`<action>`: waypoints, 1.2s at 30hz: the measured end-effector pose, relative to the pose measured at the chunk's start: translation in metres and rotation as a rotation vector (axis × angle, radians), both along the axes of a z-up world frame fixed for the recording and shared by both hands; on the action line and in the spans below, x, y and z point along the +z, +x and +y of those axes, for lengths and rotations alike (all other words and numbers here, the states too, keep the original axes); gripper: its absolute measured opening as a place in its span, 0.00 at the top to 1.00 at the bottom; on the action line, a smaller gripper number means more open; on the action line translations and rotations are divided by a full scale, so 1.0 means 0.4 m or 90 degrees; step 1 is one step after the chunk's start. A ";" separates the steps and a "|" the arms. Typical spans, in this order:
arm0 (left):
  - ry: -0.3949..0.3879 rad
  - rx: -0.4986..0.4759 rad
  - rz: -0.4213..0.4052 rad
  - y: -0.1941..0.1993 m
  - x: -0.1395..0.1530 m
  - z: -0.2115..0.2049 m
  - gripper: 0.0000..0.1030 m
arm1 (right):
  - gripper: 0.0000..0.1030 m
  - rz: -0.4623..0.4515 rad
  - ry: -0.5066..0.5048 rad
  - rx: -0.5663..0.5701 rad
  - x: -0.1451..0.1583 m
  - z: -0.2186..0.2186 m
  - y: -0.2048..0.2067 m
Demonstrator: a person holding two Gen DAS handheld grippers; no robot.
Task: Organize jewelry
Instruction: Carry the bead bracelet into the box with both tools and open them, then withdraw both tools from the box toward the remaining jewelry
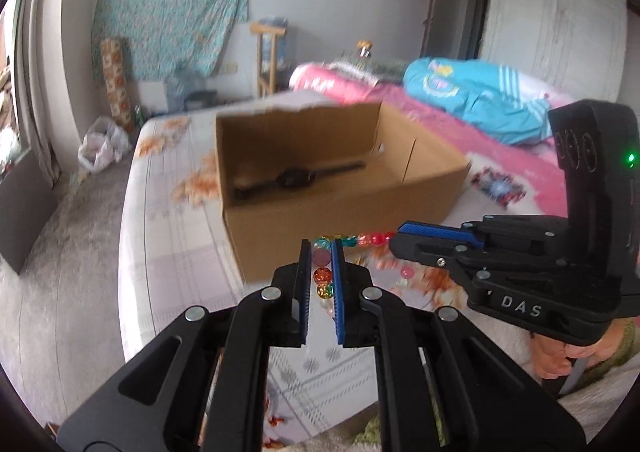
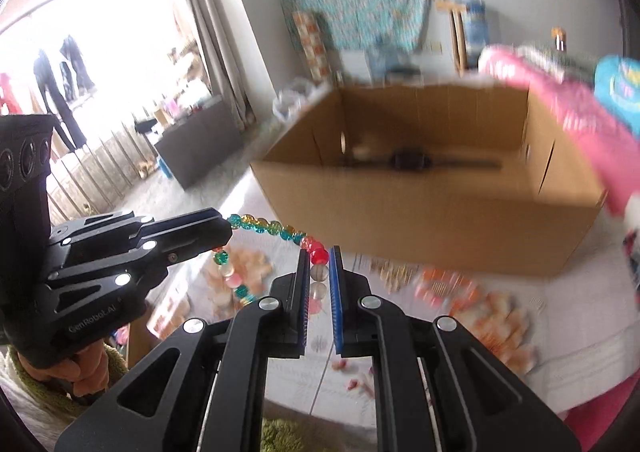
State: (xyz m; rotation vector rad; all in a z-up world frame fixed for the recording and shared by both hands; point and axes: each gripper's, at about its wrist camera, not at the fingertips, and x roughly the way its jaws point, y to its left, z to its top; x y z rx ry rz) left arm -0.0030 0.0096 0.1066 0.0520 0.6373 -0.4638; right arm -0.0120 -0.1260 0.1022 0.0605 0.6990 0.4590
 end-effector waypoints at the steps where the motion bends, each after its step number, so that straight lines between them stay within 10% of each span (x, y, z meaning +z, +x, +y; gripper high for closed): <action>1: -0.009 -0.009 -0.017 0.005 0.028 -0.002 0.91 | 0.90 -0.017 0.006 0.007 0.030 -0.008 0.005; 9: 0.014 -0.021 -0.102 0.161 0.155 -0.041 0.91 | 0.90 -0.066 -0.011 0.048 0.173 0.006 0.188; 27: 0.125 0.004 0.118 0.439 -0.093 -0.025 0.91 | 0.90 0.307 -0.093 0.083 -0.114 0.106 0.560; 36: 0.090 0.040 0.093 0.433 -0.062 0.026 0.90 | 0.89 0.244 -0.050 0.055 -0.060 0.048 0.542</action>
